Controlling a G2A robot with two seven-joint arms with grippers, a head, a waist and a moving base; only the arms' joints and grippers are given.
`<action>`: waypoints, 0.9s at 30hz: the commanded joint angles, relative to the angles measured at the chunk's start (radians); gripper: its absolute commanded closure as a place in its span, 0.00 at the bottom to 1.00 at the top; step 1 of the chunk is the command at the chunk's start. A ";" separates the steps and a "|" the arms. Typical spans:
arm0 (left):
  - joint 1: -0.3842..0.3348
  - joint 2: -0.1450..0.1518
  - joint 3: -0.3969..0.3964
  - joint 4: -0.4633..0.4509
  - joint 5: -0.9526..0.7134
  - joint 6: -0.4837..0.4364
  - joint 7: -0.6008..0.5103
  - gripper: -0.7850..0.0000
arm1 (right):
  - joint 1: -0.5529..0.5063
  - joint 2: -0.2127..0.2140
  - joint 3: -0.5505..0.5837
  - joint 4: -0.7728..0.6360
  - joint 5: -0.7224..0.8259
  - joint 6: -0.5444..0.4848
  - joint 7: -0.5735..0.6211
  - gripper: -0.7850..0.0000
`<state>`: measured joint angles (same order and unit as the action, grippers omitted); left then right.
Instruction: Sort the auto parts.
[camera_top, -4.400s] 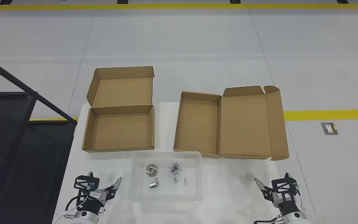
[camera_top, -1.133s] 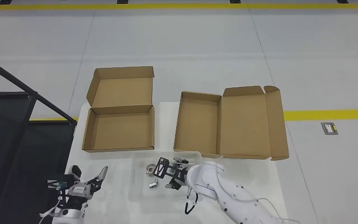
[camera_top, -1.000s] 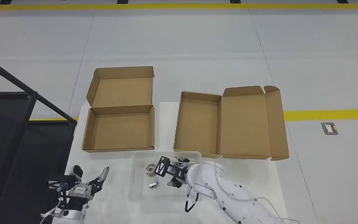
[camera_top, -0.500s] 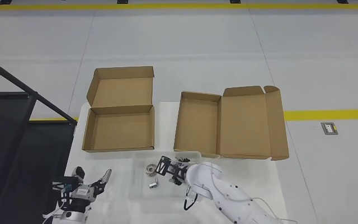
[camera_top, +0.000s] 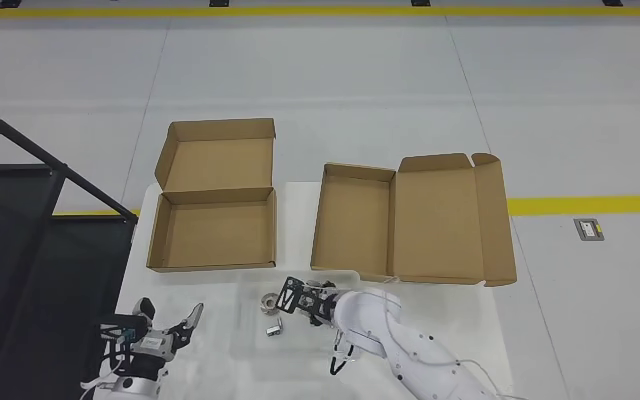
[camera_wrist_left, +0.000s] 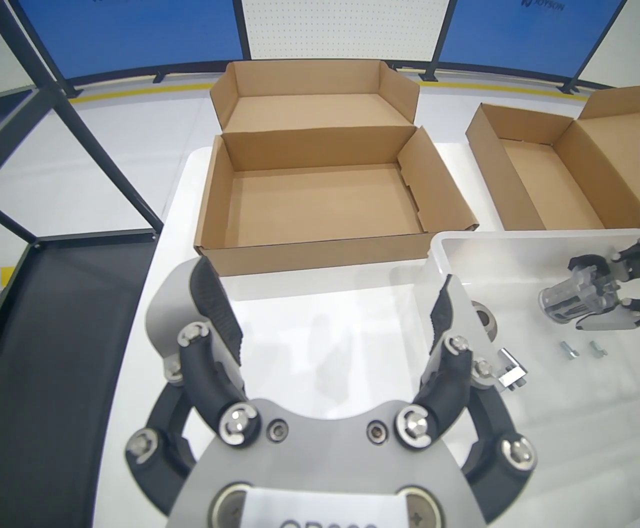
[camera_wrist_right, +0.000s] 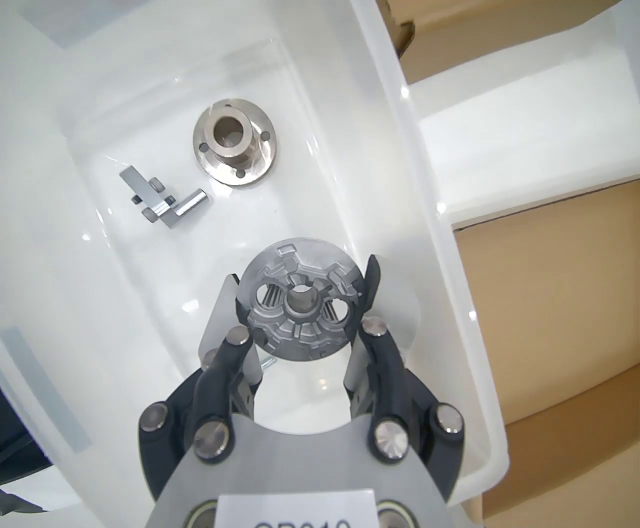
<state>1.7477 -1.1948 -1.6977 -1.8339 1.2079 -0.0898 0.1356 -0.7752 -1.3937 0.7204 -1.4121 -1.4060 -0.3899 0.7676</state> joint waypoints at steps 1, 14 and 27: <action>0.000 -0.001 0.003 -0.002 0.003 -0.001 -0.002 0.00 | -0.029 0.013 0.029 -0.077 -0.017 -0.018 0.008 1.00; -0.001 -0.004 0.010 -0.011 0.006 -0.003 -0.008 0.00 | -0.118 0.061 0.173 -0.355 -0.117 -0.098 0.075 1.00; -0.001 -0.004 0.010 -0.011 0.006 -0.003 -0.008 0.00 | -0.077 0.037 0.178 -0.232 -0.054 0.072 0.026 1.00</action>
<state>1.7466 -1.1984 -1.6881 -1.8444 1.2141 -0.0927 0.1280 -0.8757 -1.3492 0.8967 -1.6826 -1.4788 -0.3733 0.8021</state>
